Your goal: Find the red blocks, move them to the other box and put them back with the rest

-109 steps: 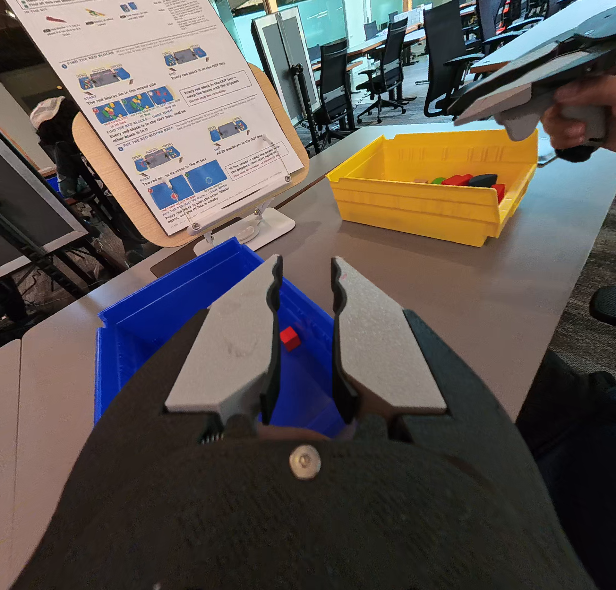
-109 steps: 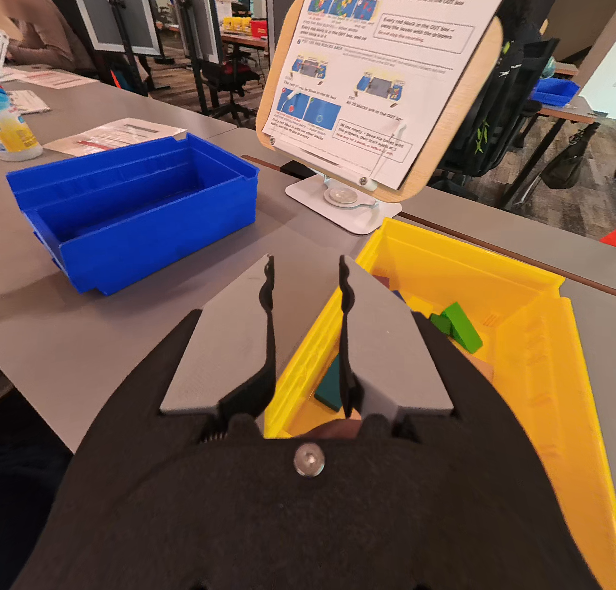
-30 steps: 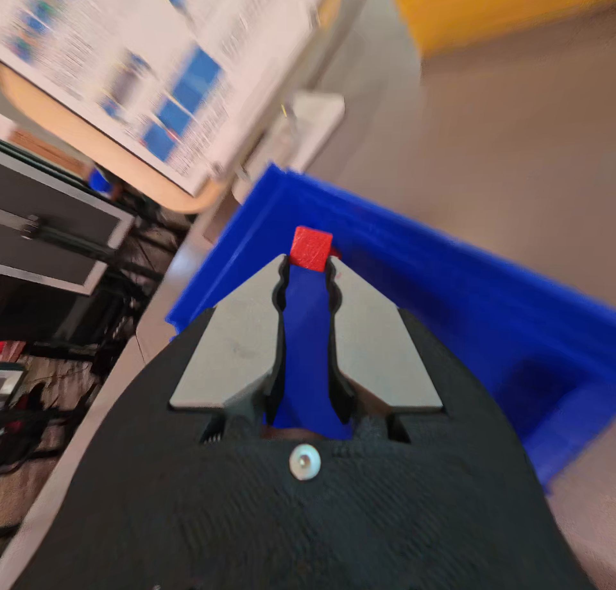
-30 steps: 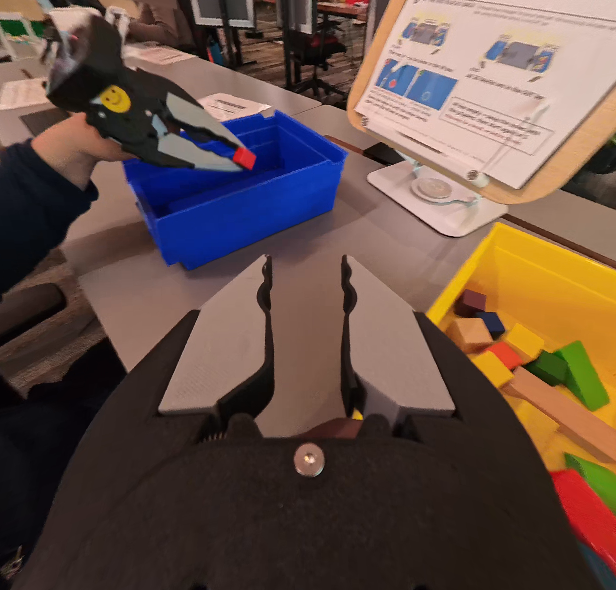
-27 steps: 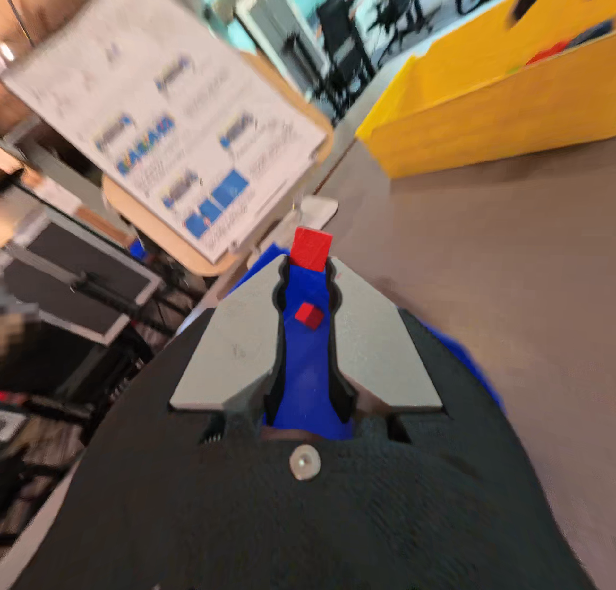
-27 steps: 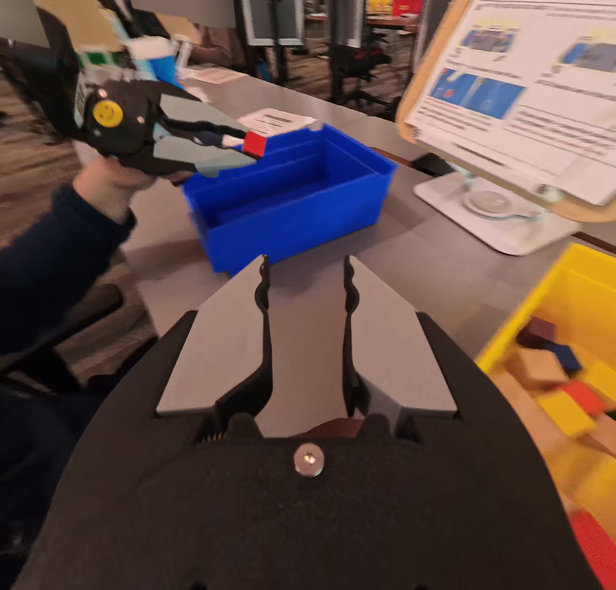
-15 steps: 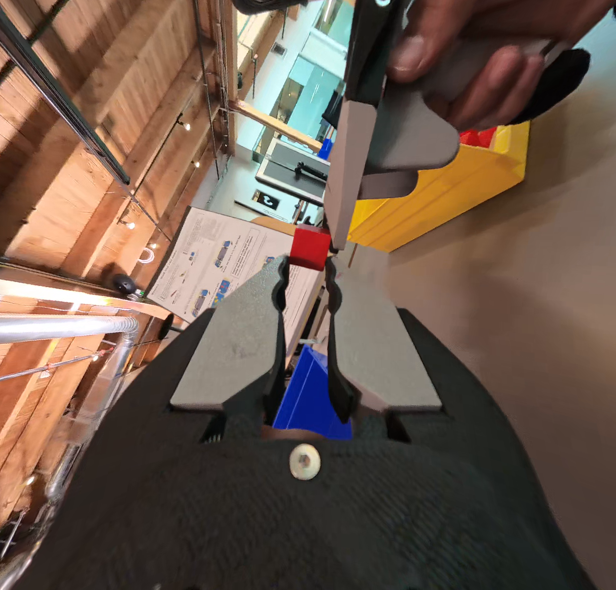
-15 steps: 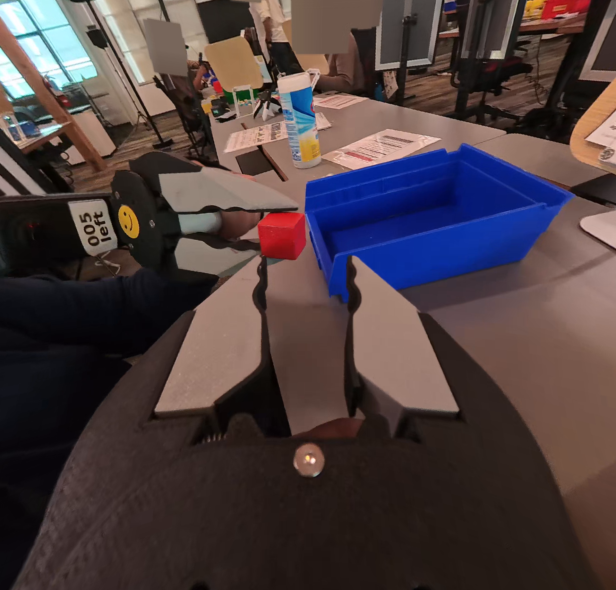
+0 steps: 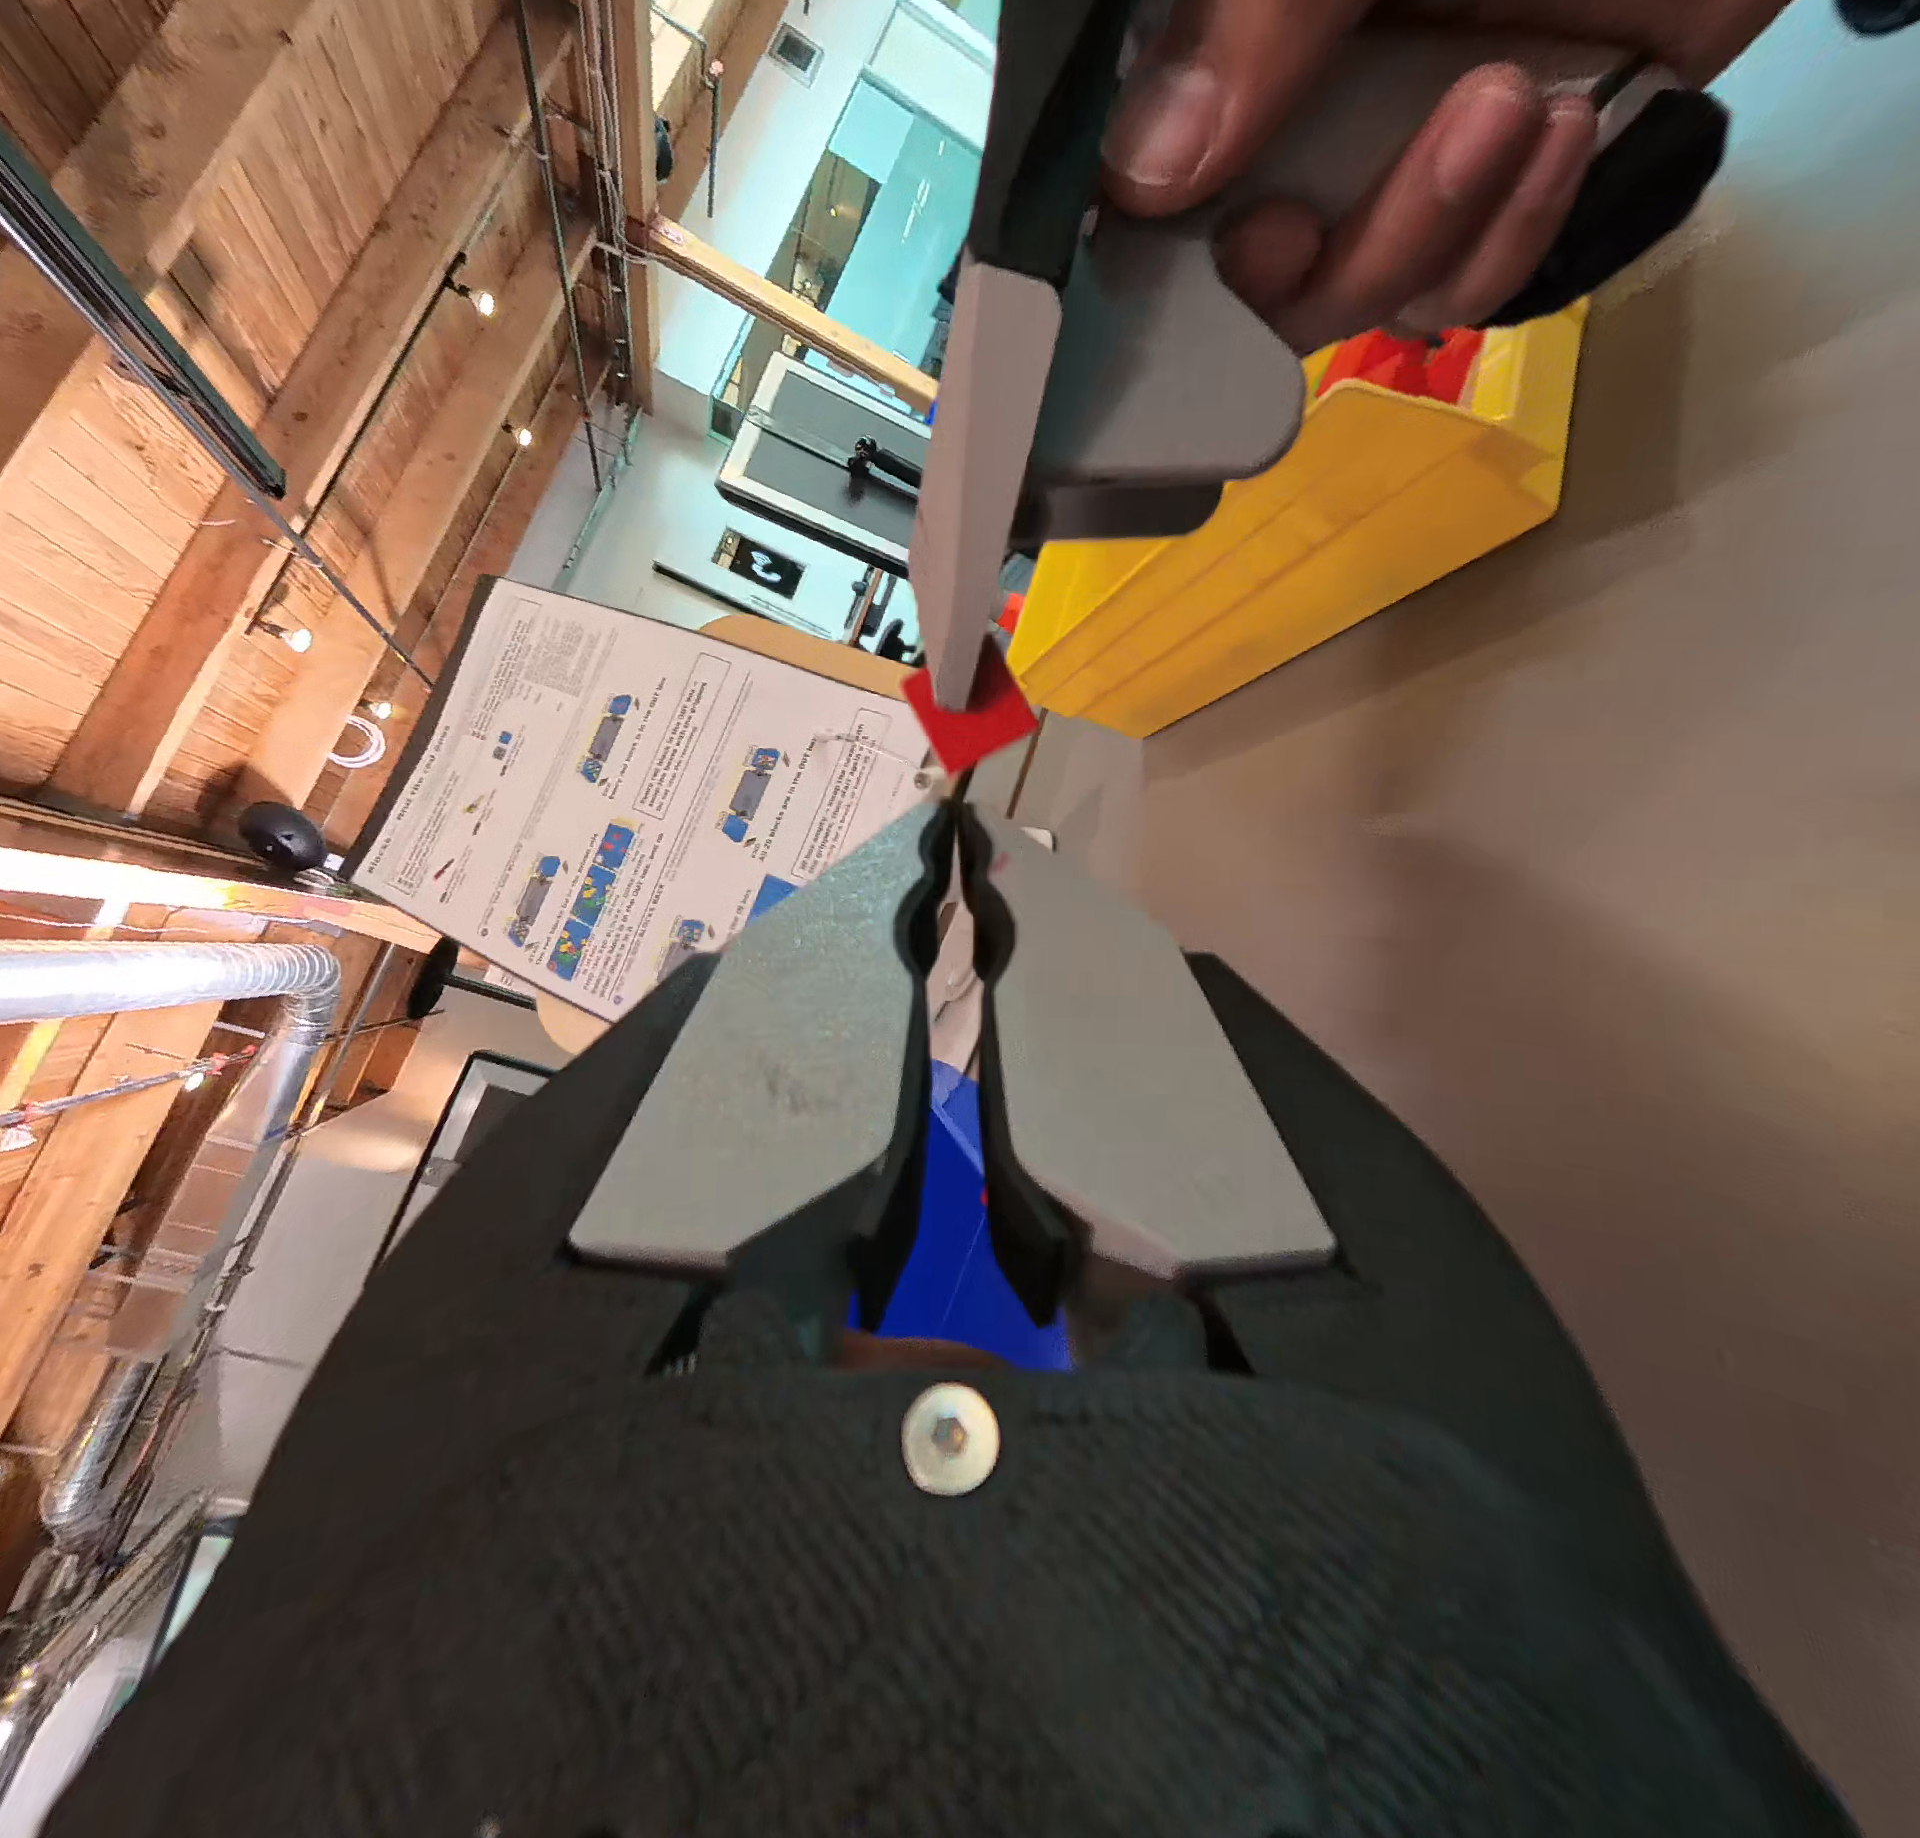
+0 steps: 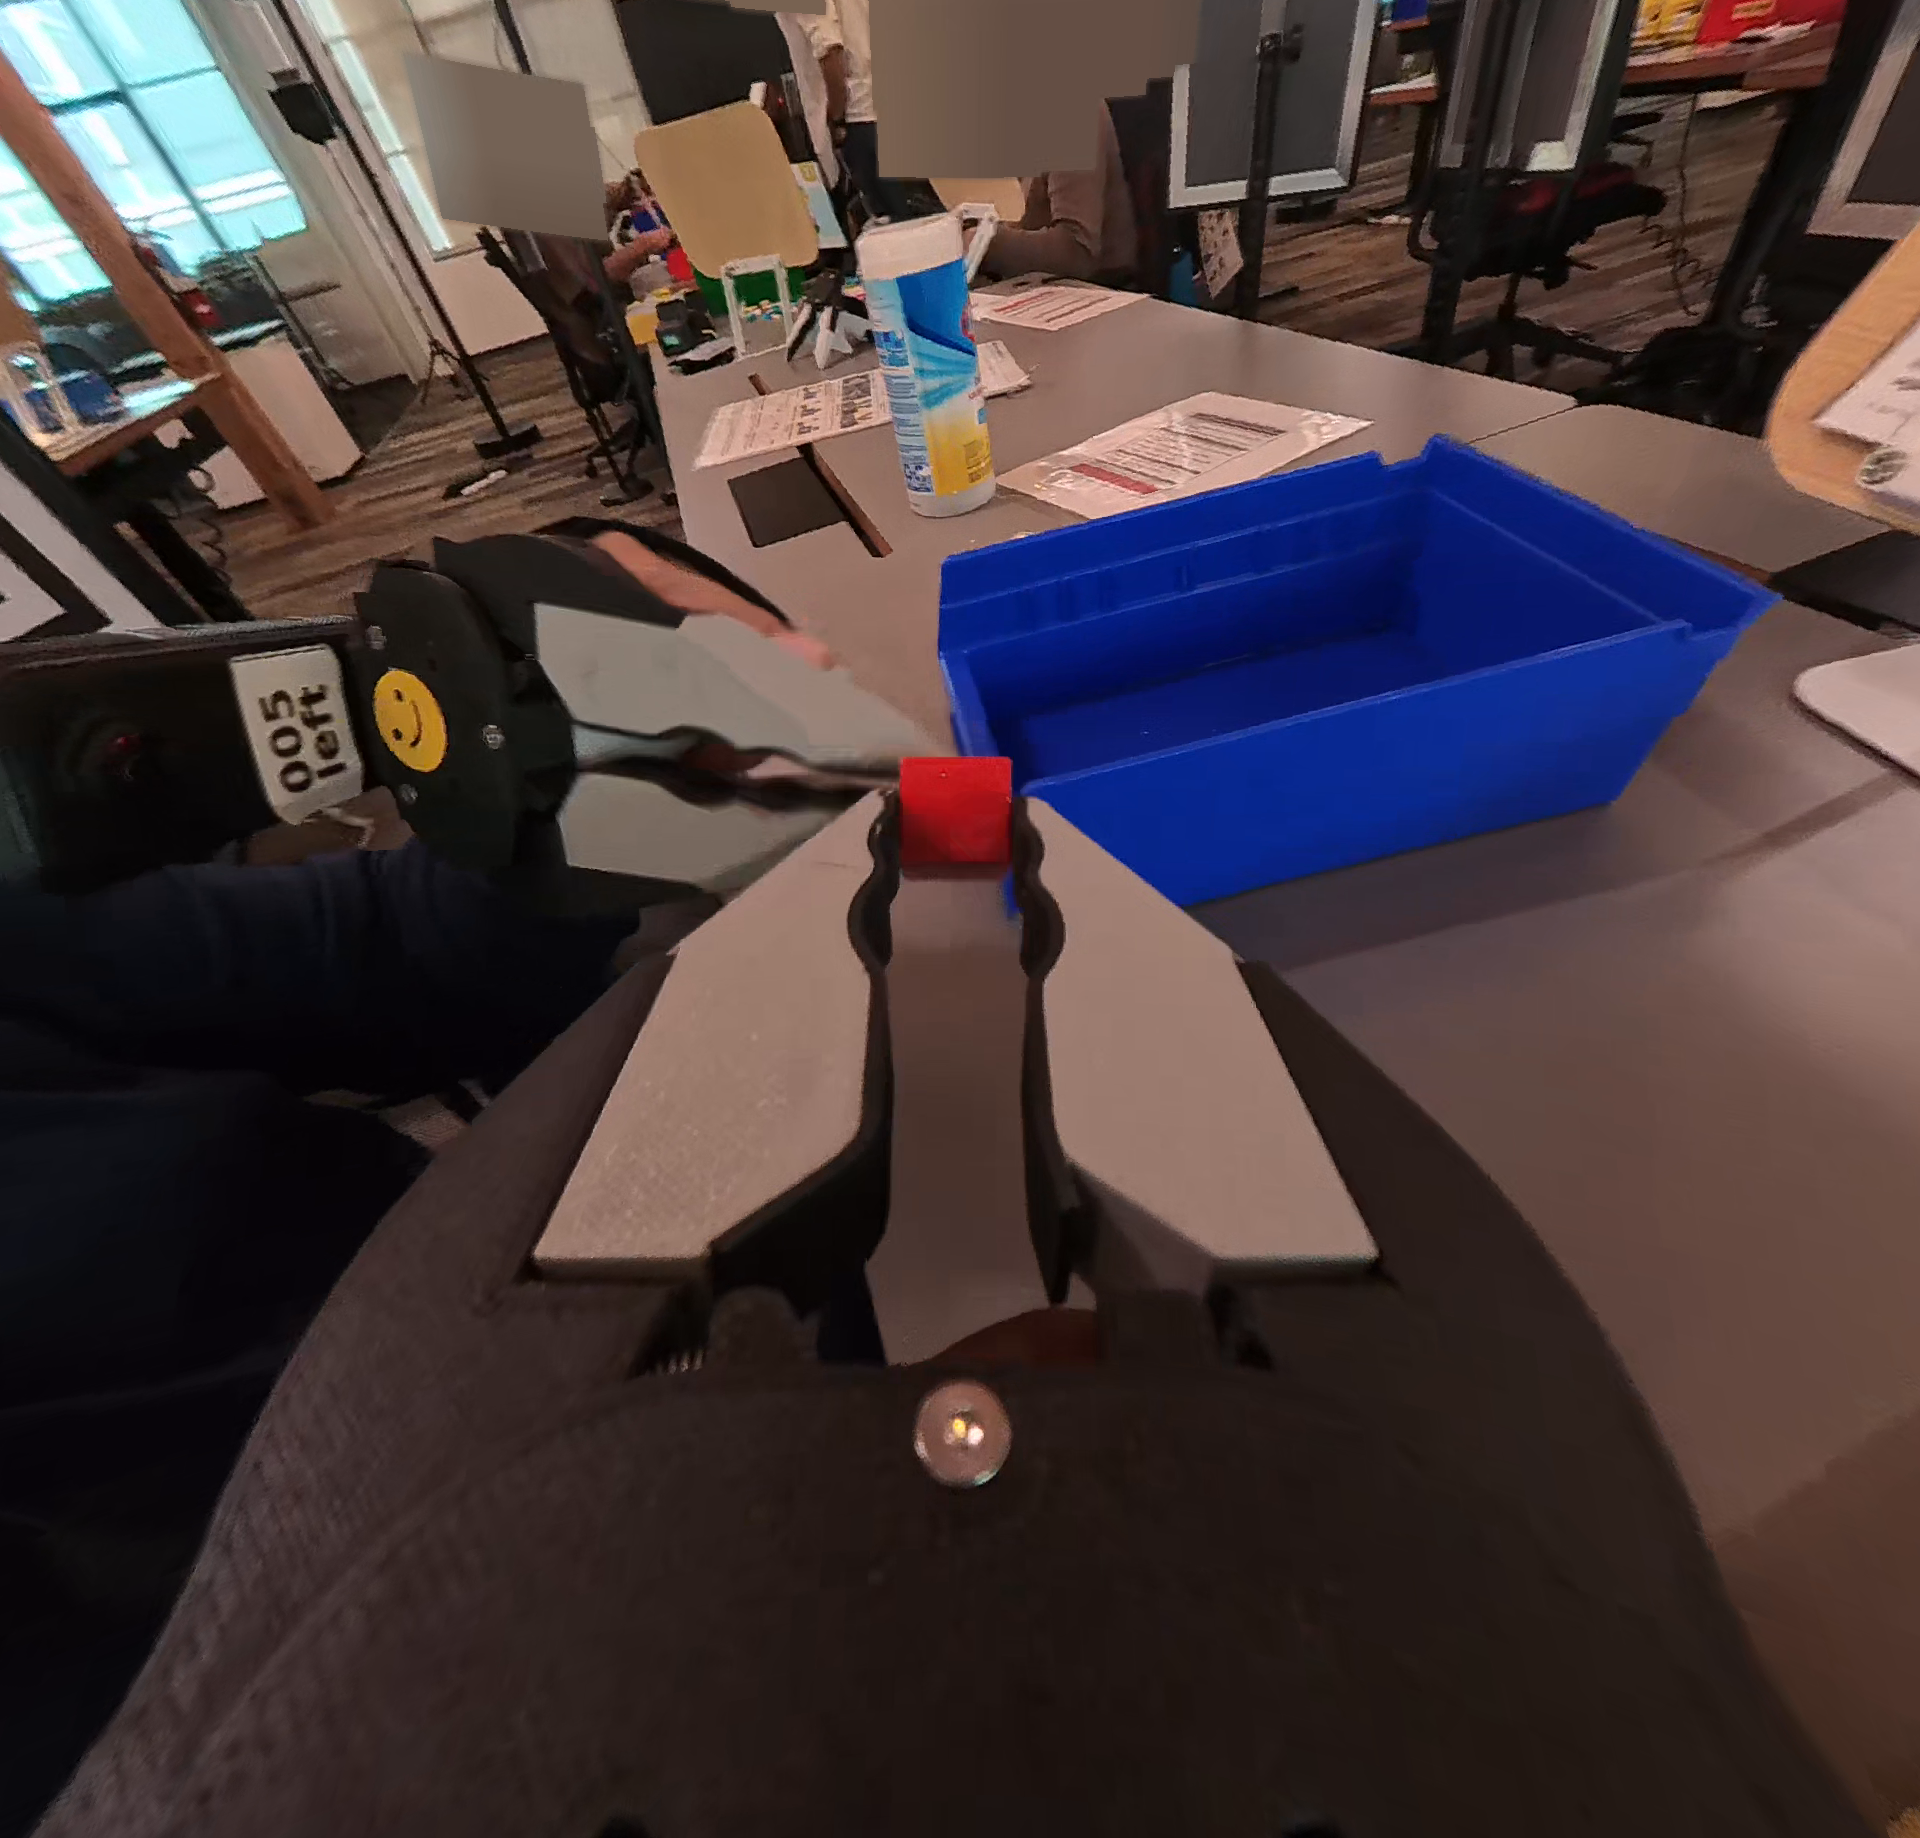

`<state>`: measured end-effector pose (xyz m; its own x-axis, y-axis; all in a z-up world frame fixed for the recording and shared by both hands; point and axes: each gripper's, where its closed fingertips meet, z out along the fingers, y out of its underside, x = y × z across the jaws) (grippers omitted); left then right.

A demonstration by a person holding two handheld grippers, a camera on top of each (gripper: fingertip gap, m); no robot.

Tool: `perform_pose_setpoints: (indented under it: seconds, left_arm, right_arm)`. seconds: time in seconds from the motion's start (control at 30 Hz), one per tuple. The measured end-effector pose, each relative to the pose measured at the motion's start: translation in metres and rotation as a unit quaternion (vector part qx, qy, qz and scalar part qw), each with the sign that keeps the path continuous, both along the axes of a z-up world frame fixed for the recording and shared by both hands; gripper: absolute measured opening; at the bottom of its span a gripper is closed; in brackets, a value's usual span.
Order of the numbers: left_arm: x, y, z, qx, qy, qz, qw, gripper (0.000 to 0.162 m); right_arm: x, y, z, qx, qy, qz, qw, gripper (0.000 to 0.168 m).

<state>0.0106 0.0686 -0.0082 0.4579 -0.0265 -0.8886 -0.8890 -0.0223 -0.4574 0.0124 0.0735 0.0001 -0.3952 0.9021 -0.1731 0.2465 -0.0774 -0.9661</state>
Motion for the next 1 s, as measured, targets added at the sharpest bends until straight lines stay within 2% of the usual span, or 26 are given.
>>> perform_pose_setpoints:
  seconds: [0.1, 0.17, 0.3, 0.4, 0.5, 0.6, 0.63, 0.7, 0.73, 0.77, 0.83, 0.93, 1.0]
  left_arm:
    - [-0.01, -0.004, 0.006, -0.002, -0.025, 0.01, 1.0, 0.0]
    - [-0.024, -0.006, 0.013, 0.008, -0.043, 0.033, 0.998, 0.0]
    - [-0.054, -0.012, 0.022, 0.019, -0.069, 0.074, 0.995, 0.0]
    - [-0.07, -0.016, 0.03, 0.032, -0.09, 0.094, 0.991, 0.0]
    - [-0.075, -0.021, 0.035, 0.037, -0.107, 0.093, 0.989, 0.0]
    - [-0.082, -0.022, 0.035, 0.035, -0.128, 0.103, 0.986, 0.0]
    - [-0.084, -0.021, 0.033, 0.03, -0.137, 0.107, 0.984, 0.0]
    - [-0.09, -0.02, 0.027, 0.015, -0.154, 0.117, 0.981, 0.0]
    - [-0.093, -0.02, 0.022, 0.004, -0.16, 0.123, 0.979, 0.0]
    - [-0.096, -0.019, 0.017, -0.009, -0.164, 0.129, 0.978, 0.0]
    - [-0.104, -0.02, 0.009, -0.029, -0.169, 0.143, 0.975, 0.0]
    - [-0.114, -0.019, 0.001, -0.046, -0.192, 0.151, 0.969, 0.0]
    - [-0.119, -0.017, -0.003, -0.055, -0.203, 0.153, 0.966, 0.001]
  right_arm:
    - [0.012, 0.034, 0.014, 0.011, 0.018, -0.048, 0.999, 0.019]
    - [0.026, 0.073, 0.026, 0.027, 0.035, -0.113, 0.993, 0.018]
    - [0.068, 0.179, 0.026, 0.092, 0.018, -0.306, 0.948, 0.018]
    - [0.098, 0.231, 0.029, 0.095, 0.025, -0.404, 0.909, 0.018]
    - [0.109, 0.243, 0.048, 0.083, 0.089, -0.424, 0.898, 0.018]
    - [0.104, 0.261, 0.037, 0.093, 0.089, -0.453, 0.882, 0.018]
    - [0.097, 0.272, 0.021, 0.102, 0.061, -0.463, 0.878, 0.018]
    - [0.091, 0.303, -0.042, 0.12, -0.081, -0.491, 0.859, 0.024]
    - [0.096, 0.317, -0.073, 0.122, -0.161, -0.505, 0.839, 0.044]
    - [0.102, 0.327, -0.088, 0.122, -0.196, -0.519, 0.823, 0.051]
    - [0.105, 0.331, -0.076, 0.107, -0.158, -0.531, 0.825, 0.045]
    - [0.113, 0.319, -0.029, 0.078, -0.059, -0.524, 0.846, 0.041]
    - [0.12, 0.31, -0.012, 0.074, -0.029, -0.513, 0.854, 0.041]
